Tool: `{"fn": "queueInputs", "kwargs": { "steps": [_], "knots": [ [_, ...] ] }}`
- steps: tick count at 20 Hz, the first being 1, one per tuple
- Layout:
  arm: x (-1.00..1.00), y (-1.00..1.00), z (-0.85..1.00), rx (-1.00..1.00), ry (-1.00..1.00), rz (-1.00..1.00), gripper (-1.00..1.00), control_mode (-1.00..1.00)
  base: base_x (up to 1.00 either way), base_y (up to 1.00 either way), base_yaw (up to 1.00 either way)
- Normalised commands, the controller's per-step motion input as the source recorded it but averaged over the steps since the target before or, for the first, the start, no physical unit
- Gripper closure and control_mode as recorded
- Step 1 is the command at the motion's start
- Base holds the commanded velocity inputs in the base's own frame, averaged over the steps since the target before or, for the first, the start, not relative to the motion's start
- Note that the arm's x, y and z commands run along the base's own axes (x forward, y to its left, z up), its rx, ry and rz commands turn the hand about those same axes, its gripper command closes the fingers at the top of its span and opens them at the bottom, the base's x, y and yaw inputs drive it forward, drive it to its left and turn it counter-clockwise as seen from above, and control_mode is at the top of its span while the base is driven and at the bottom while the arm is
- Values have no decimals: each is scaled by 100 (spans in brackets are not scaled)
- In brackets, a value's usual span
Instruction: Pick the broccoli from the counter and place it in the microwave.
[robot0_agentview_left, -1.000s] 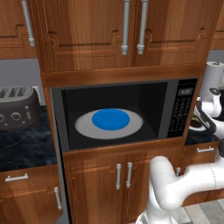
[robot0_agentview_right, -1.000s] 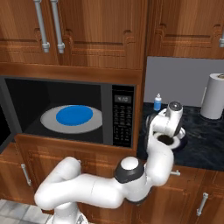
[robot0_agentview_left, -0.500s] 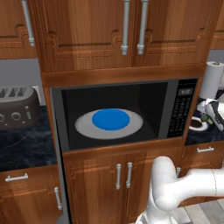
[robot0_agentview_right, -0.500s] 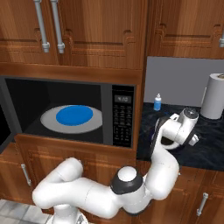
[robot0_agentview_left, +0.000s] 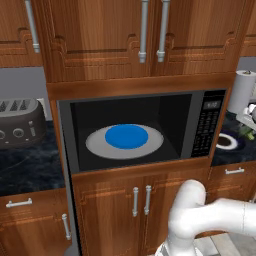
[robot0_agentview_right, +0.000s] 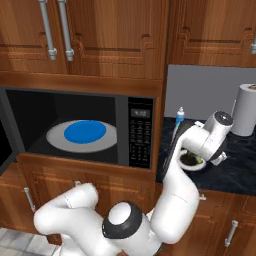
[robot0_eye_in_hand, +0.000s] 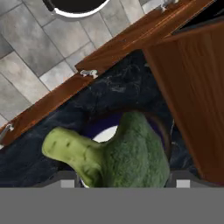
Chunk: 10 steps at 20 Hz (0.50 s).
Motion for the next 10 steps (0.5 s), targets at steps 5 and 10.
{"fn": "queueInputs", "kwargs": {
  "steps": [5,10],
  "knots": [
    [-100,100,44,3,6,0,100,-100,0,0,0],
    [-100,100,30,3,10,0,100,-100,0,0,0]
  ]
}}
